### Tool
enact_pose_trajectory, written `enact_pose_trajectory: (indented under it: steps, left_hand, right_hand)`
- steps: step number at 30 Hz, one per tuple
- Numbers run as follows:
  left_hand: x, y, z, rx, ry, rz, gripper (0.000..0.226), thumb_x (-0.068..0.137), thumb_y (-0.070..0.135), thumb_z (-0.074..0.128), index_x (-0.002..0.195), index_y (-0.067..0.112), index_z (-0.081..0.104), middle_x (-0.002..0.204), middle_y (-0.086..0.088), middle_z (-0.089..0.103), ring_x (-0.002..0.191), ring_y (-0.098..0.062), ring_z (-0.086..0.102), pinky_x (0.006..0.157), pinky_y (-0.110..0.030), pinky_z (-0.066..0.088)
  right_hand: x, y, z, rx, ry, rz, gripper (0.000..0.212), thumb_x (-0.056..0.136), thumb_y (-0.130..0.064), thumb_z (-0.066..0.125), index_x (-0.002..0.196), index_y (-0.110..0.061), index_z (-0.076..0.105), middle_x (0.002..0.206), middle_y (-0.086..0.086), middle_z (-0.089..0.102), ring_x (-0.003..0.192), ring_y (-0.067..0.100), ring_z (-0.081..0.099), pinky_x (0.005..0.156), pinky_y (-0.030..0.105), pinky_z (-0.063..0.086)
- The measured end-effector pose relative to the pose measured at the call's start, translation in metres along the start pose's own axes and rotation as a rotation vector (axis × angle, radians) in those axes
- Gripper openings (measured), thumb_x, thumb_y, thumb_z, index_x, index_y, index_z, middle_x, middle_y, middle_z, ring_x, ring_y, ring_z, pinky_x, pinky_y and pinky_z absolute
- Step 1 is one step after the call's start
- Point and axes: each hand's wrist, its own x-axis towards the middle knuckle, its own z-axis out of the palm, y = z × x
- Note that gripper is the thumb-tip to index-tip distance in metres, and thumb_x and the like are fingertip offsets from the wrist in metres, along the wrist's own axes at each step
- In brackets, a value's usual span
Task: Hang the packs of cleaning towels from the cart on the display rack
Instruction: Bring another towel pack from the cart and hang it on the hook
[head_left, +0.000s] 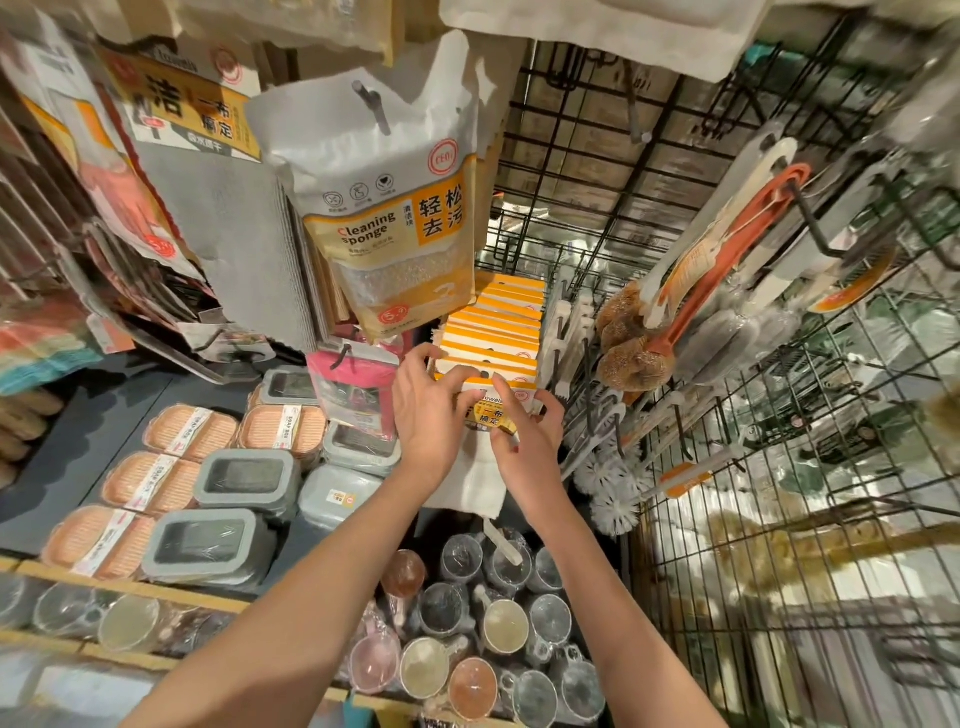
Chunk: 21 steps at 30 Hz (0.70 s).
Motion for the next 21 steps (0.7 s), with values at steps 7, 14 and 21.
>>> enact_pose_trajectory:
  steps: [7, 14, 21]
  left_hand:
    - [0.0029, 0.0048, -0.0063, 0.146, -0.049, 0.012, 0.022, 0.087, 0.030, 0.066, 0.107, 0.024, 0.073, 0.127, -0.013, 0.047, 0.123, -0.034, 0.039, 0.102, -0.048, 0.034]
    - [0.0043, 0.0101, -0.0050, 0.207, -0.021, 0.053, 0.027, 0.084, 0.032, 0.070, 0.104, 0.014, 0.073, 0.121, -0.013, 0.052, 0.117, -0.036, 0.044, 0.100, -0.047, 0.035]
    - [0.0094, 0.0080, -0.0065, 0.181, -0.066, 0.038, 0.031, 0.085, 0.037, 0.066, 0.105, 0.014, 0.074, 0.117, -0.002, 0.058, 0.116, -0.030, 0.041, 0.104, -0.045, 0.029]
  right_hand:
    - [-0.0014, -0.0046, 0.0006, 0.028, -0.004, -0.003, 0.066, 0.091, -0.008, 0.052, 0.122, -0.061, 0.031, 0.138, 0.000, 0.015, 0.127, 0.026, 0.030, 0.105, 0.042, 0.036]
    - [0.0008, -0.0064, -0.0066, 0.061, 0.027, 0.024, 0.059, 0.091, -0.004, 0.050, 0.134, -0.044, 0.042, 0.140, 0.002, 0.016, 0.127, 0.028, 0.031, 0.103, 0.046, 0.038]
    - [0.0005, -0.0086, -0.0086, 0.071, 0.021, 0.014, 0.060, 0.092, -0.005, 0.049, 0.130, -0.051, 0.040, 0.142, 0.000, 0.016, 0.130, 0.021, 0.022, 0.103, 0.044, 0.038]
